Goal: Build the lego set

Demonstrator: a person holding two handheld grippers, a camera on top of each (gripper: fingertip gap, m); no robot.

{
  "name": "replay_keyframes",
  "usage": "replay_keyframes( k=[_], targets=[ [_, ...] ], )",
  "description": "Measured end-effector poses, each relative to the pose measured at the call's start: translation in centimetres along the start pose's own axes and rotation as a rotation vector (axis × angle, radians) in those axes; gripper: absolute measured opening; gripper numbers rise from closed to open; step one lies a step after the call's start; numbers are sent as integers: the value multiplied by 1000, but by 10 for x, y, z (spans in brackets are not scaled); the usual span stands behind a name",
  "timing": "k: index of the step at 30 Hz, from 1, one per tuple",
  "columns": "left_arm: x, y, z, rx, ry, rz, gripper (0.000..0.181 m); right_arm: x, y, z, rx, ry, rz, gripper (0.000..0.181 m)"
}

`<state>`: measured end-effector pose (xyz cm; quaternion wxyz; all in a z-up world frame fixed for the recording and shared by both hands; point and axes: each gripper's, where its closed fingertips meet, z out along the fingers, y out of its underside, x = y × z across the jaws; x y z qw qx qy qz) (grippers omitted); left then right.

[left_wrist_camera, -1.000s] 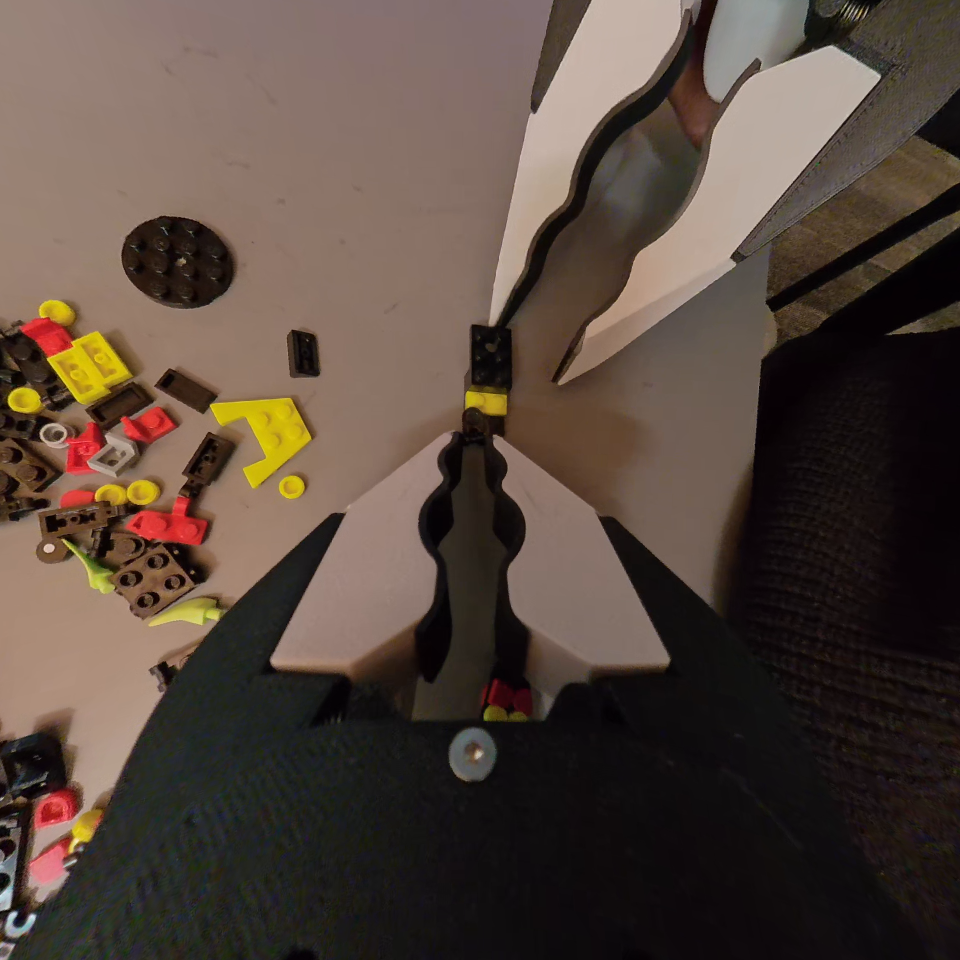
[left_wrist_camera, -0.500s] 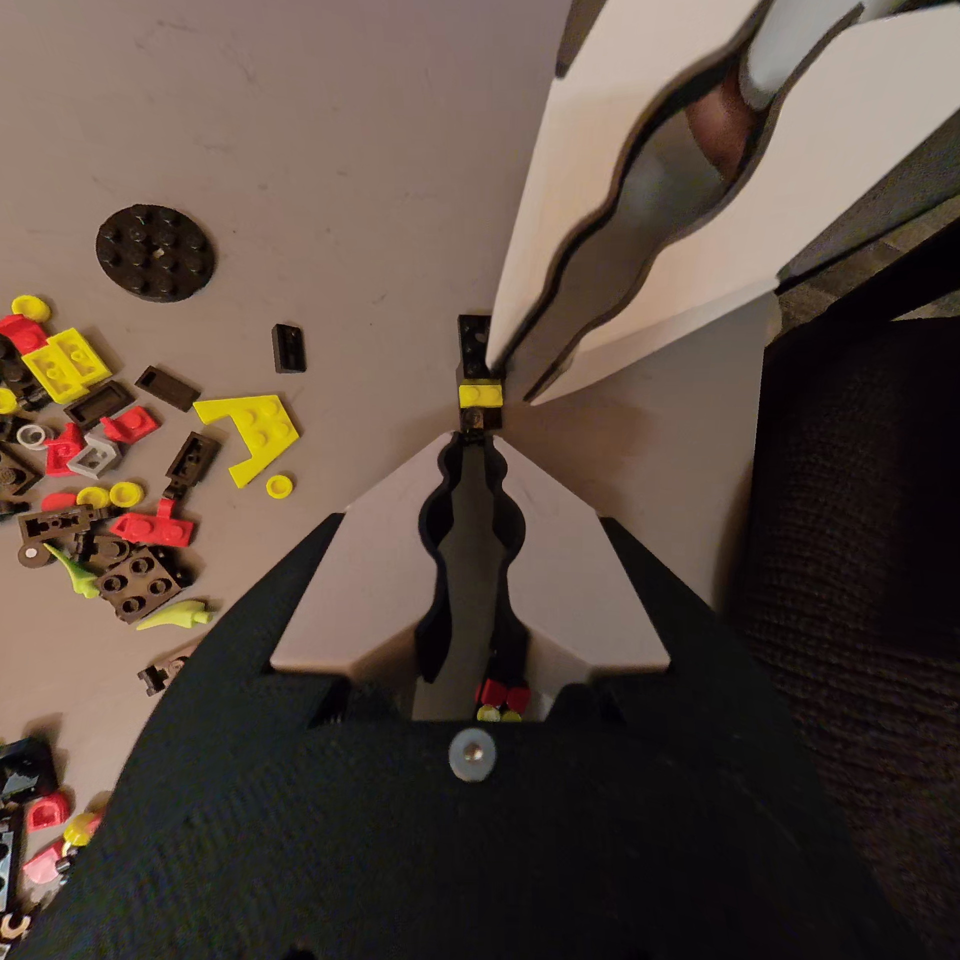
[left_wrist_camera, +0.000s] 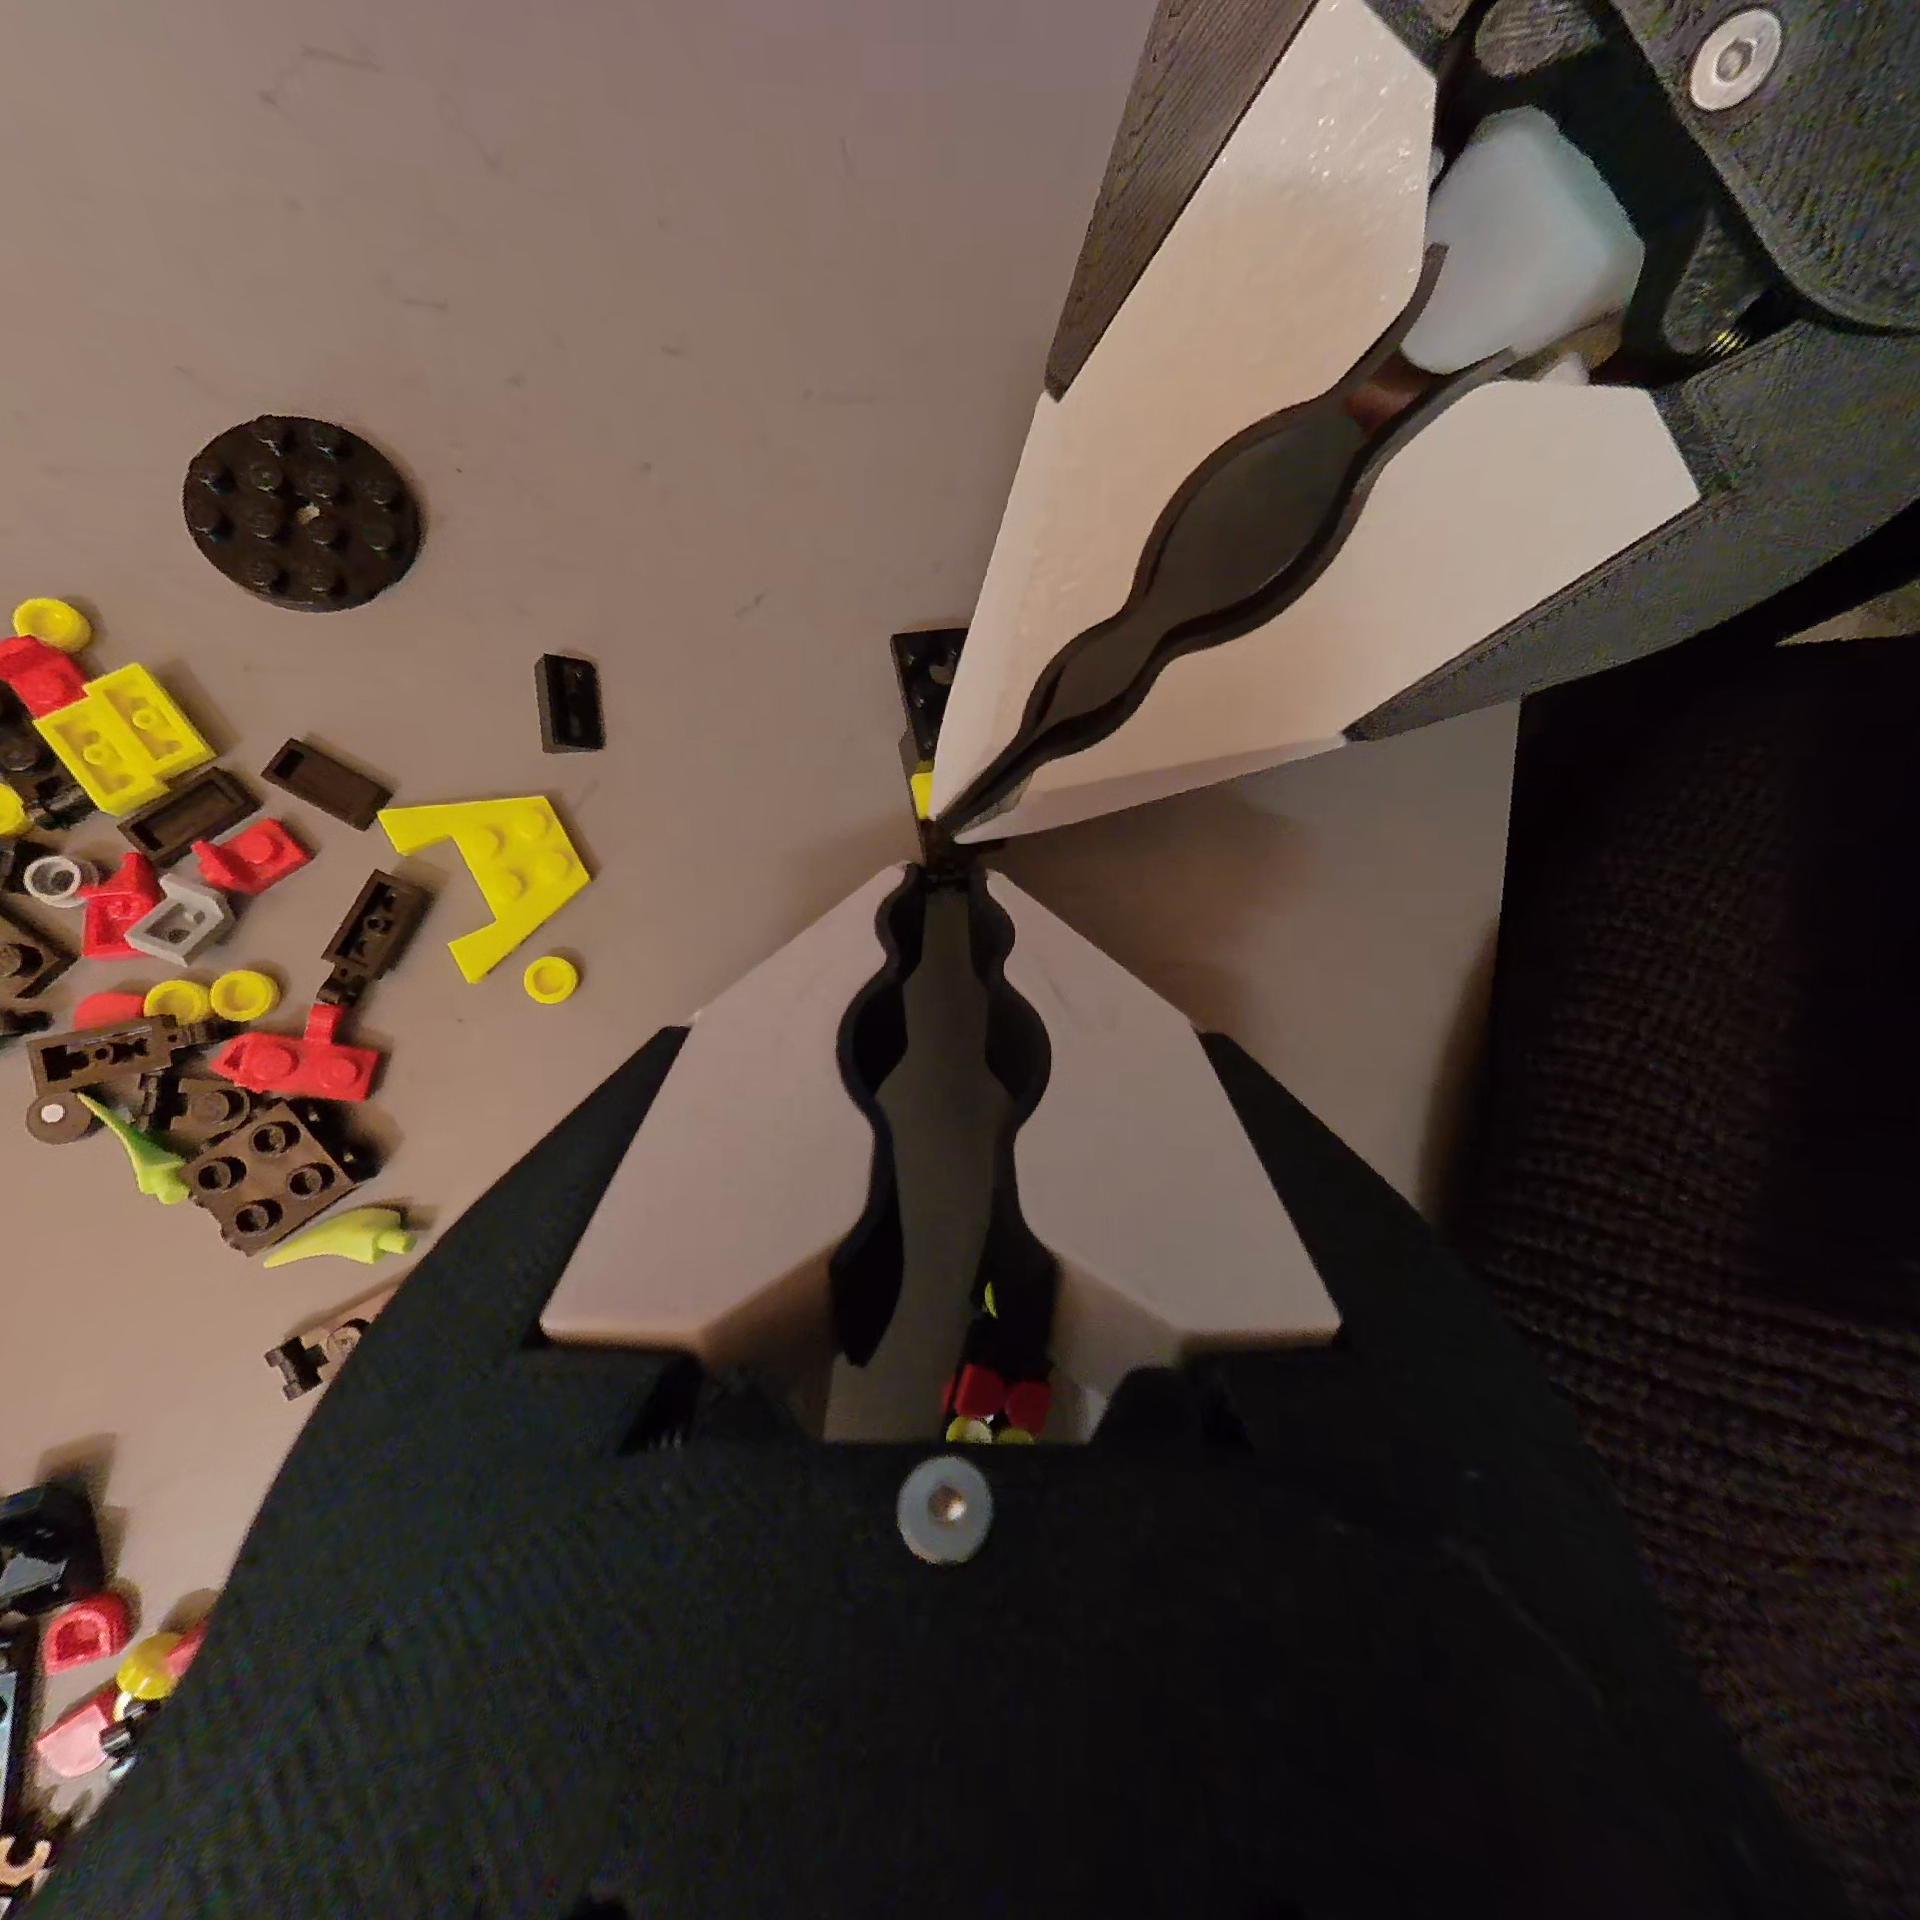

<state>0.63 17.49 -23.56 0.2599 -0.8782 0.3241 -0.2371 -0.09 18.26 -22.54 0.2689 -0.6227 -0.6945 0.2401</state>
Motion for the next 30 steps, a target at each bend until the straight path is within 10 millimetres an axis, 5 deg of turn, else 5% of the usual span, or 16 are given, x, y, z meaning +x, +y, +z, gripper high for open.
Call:
replay_keyframes(
  k=[30],
  targets=[
    [-1,-1,1,-9,-27,-24,6,0,4,1,-78,5,65,0]
  ],
)
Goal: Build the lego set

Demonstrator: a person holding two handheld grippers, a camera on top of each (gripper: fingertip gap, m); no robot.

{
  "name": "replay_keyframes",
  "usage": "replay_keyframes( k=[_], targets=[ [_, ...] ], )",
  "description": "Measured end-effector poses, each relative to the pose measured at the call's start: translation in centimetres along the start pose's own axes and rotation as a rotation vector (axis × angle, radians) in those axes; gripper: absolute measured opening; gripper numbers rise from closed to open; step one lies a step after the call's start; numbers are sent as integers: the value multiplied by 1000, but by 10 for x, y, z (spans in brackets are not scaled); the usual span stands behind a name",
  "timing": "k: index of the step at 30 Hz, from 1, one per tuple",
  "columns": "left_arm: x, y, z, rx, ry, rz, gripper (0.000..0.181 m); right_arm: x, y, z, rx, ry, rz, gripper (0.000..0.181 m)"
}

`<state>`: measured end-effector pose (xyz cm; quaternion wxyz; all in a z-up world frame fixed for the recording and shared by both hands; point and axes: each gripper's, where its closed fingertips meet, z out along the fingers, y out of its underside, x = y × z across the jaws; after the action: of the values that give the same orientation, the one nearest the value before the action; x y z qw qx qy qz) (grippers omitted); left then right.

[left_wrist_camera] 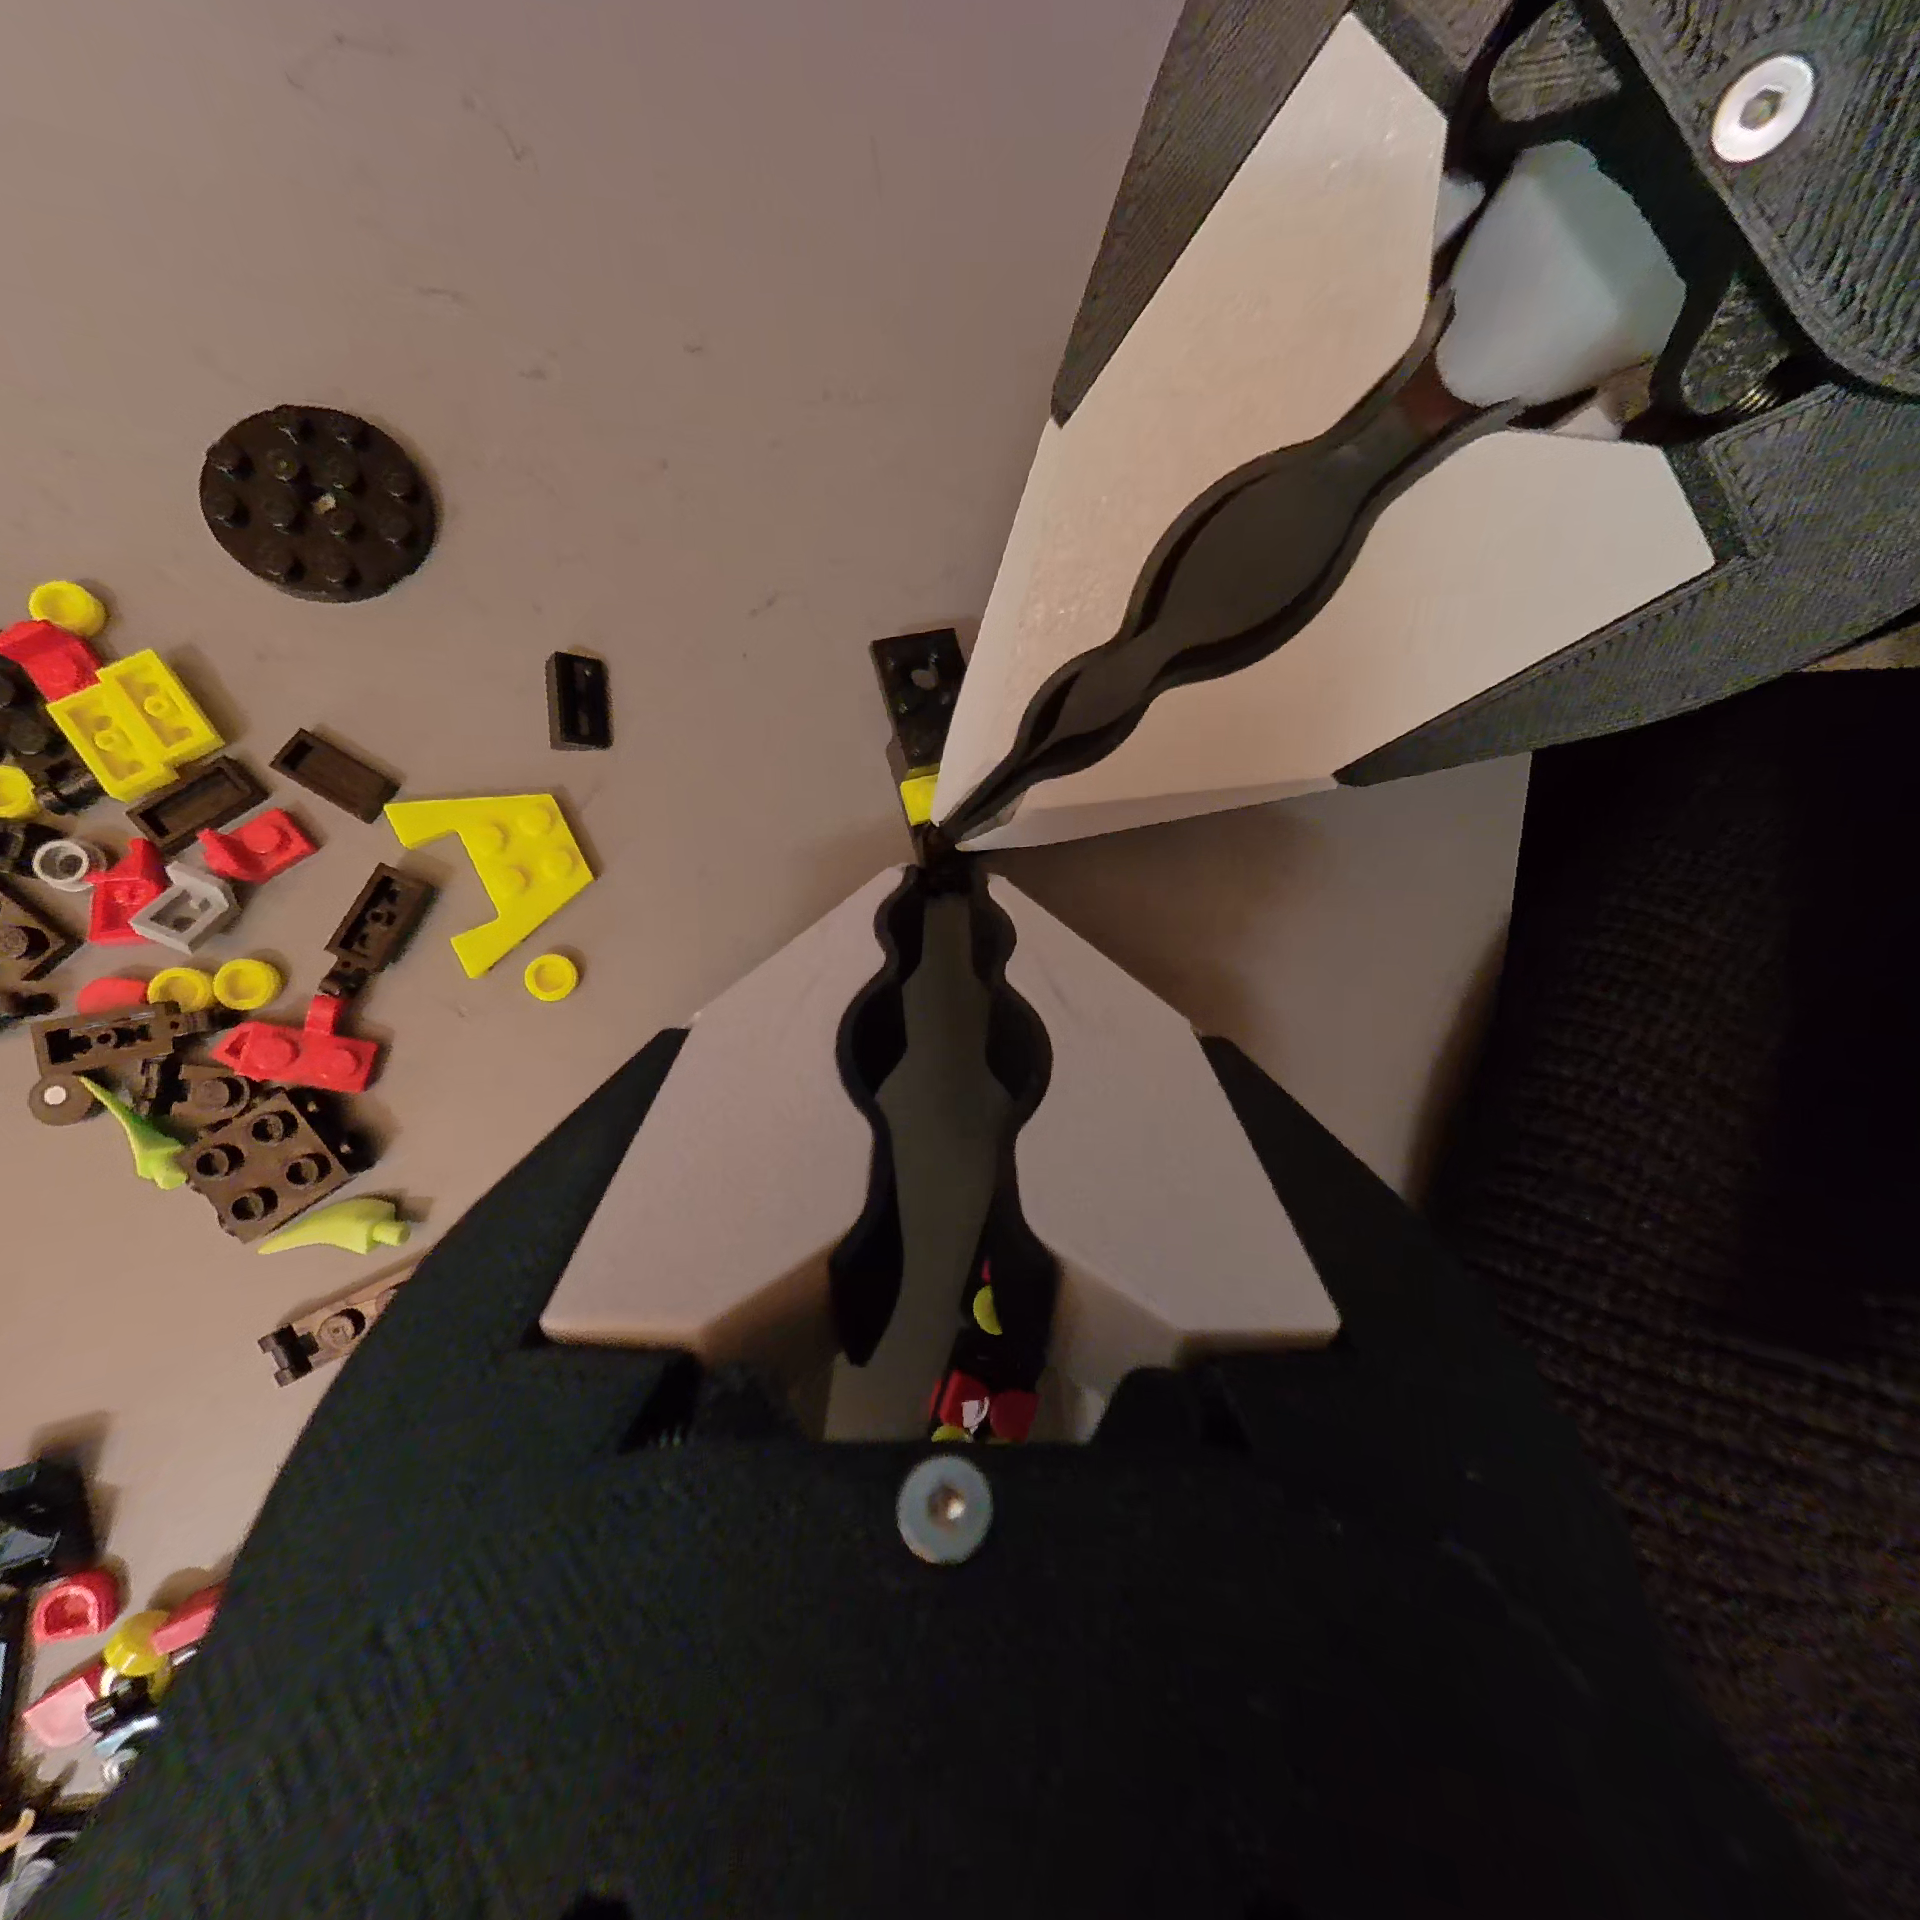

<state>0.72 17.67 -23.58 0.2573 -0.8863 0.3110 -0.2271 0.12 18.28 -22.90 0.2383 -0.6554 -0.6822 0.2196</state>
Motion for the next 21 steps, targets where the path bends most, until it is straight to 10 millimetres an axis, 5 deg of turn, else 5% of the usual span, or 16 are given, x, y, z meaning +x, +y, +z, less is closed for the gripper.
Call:
replay_keyframes(
  k=[15,21],
  targets=[
    [-1,-1,0,1,-6,-26,7,5,-7,-7,63,-13,45,1],
    [-1,-1,0,-2,-6,-24,7,31,-10,-23,185,-8,155,22]
  ],
)
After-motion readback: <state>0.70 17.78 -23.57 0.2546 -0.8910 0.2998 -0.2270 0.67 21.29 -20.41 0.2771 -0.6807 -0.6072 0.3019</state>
